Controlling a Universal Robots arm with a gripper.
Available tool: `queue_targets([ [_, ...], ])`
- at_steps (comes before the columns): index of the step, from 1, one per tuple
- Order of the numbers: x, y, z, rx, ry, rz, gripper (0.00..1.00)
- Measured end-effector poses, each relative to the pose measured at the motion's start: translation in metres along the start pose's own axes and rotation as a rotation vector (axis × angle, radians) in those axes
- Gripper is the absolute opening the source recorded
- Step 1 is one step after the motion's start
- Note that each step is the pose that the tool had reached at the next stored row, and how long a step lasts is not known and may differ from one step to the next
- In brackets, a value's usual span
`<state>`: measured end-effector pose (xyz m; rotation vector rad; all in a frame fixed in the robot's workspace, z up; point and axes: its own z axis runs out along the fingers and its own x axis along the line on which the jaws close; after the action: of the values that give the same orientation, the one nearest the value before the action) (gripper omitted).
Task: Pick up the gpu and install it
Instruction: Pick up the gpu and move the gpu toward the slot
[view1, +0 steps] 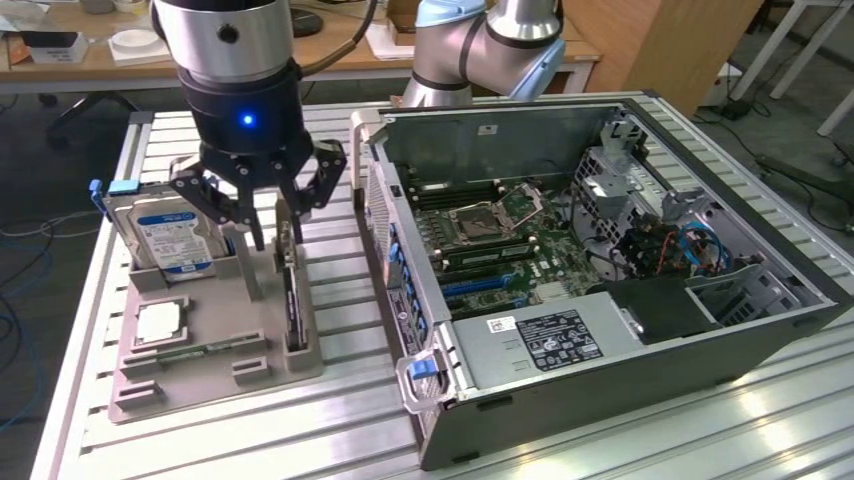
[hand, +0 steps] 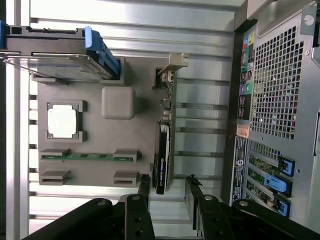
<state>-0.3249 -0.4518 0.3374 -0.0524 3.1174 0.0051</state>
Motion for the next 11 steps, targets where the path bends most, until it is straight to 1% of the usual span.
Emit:
queue_targets([
  [9, 0.0001, -0.0007, 0.0031, -0.0001, 0.0000, 0.000, 0.41],
  [11, 0.0001, -0.0008, 0.0037, 0.0001, -0.0001, 0.008, 0.41],
])
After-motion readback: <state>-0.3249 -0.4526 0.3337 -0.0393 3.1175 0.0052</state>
